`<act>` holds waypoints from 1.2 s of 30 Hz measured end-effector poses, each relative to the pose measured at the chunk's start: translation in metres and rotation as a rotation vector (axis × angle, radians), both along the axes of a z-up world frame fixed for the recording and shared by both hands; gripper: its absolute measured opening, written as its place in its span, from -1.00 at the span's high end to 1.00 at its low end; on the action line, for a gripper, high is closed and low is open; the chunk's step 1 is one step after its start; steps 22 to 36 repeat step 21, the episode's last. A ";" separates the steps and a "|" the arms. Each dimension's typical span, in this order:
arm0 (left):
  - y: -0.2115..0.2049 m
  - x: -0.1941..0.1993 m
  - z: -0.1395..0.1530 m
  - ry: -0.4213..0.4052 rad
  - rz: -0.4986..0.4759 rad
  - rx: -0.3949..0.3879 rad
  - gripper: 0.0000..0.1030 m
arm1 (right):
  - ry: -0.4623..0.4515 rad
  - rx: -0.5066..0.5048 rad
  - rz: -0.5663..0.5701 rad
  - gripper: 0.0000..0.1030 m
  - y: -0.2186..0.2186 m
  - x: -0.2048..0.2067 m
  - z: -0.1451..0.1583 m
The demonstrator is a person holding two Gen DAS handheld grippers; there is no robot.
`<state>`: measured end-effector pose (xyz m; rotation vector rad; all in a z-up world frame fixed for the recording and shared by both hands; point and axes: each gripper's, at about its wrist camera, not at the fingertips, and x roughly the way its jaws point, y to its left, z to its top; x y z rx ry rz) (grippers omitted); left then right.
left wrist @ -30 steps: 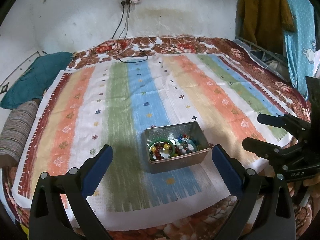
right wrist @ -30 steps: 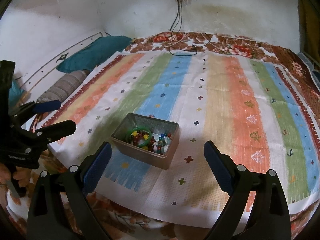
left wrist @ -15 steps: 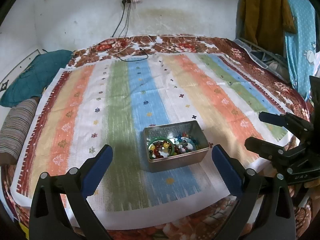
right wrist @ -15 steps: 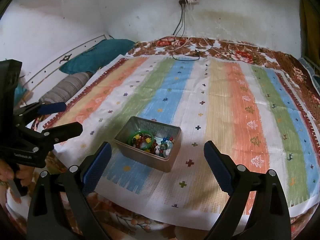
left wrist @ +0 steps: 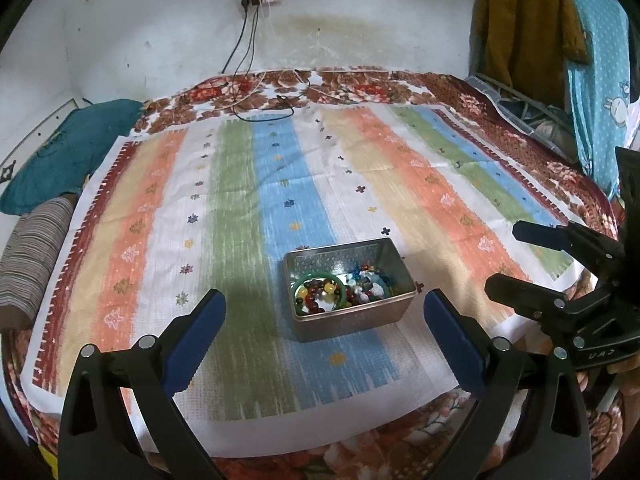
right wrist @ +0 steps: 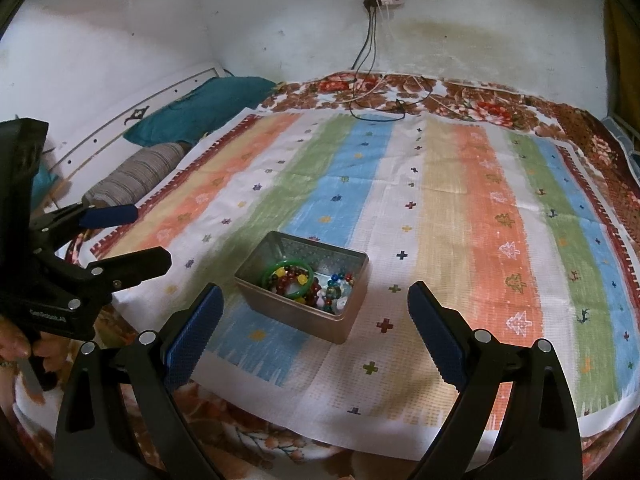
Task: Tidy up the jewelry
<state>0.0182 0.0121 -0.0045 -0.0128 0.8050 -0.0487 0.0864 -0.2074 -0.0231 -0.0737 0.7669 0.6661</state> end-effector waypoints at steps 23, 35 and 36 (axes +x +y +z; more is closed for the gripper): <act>-0.005 0.000 -0.002 0.021 -0.001 -0.004 -0.89 | 0.003 -0.005 0.000 -0.82 0.004 -0.001 -0.001; -0.005 0.000 -0.002 0.021 -0.001 -0.004 -0.89 | 0.003 -0.005 0.000 -0.82 0.004 -0.001 -0.001; -0.005 0.000 -0.002 0.021 -0.001 -0.004 -0.89 | 0.003 -0.005 0.000 -0.82 0.004 -0.001 -0.001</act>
